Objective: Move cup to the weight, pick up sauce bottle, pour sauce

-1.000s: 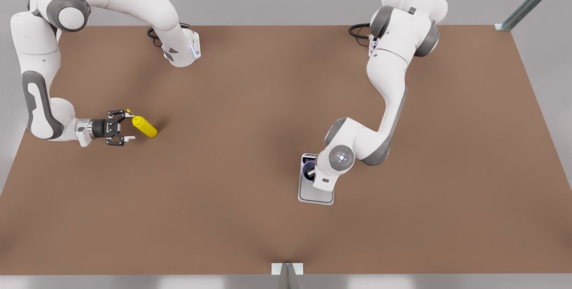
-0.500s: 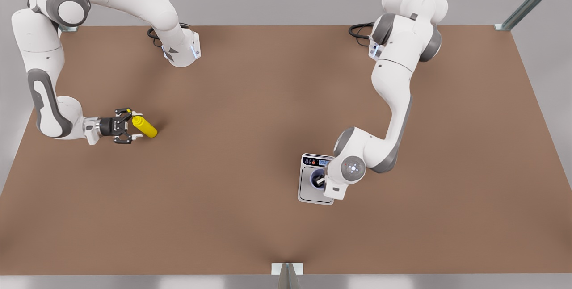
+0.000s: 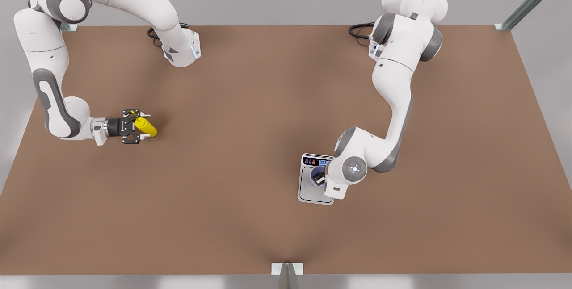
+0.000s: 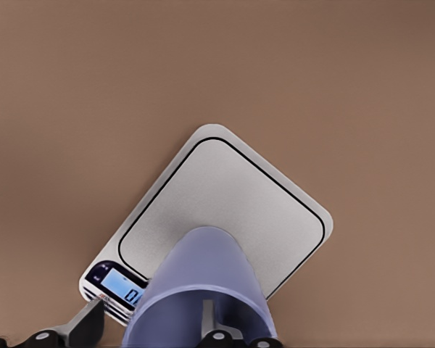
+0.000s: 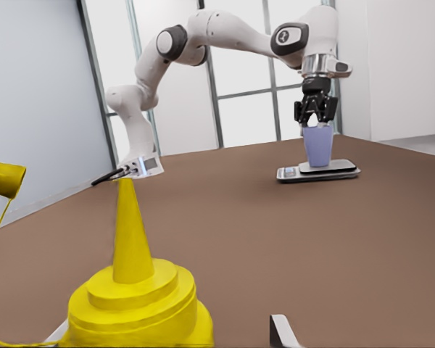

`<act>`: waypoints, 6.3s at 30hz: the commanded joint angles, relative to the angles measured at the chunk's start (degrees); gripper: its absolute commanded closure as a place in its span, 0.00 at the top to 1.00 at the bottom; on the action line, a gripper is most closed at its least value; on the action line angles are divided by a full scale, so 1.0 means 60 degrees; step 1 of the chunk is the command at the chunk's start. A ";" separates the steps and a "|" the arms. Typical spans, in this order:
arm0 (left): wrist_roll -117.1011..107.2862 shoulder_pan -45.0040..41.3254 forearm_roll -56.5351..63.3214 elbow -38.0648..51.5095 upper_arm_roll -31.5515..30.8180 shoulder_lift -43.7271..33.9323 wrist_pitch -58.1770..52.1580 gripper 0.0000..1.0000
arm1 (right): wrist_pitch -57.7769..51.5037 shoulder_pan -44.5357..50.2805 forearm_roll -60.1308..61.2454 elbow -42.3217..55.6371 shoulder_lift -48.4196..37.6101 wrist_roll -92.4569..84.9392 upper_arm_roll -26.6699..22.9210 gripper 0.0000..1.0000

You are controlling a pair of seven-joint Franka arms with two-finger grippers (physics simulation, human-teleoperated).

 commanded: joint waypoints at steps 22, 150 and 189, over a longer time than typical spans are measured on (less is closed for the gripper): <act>0.3554 0.3896 0.0898 0.0338 0.0015 -0.3285 -0.4052 1.00 | 0.1215 0.1844 0.0586 0.0527 -0.2080 0.2582 0.1875 0.42; 0.7073 0.3720 0.1119 -0.5301 0.0835 -0.7533 -0.2221 1.00 | -0.2476 1.0209 0.7793 0.5684 0.3457 0.1205 -0.4746 1.00; 0.7058 0.3706 0.1133 -0.5301 0.0777 -0.7562 -0.2251 1.00 | 0.0967 0.9653 -0.6065 0.4585 -0.5434 2.3031 -0.4819 1.00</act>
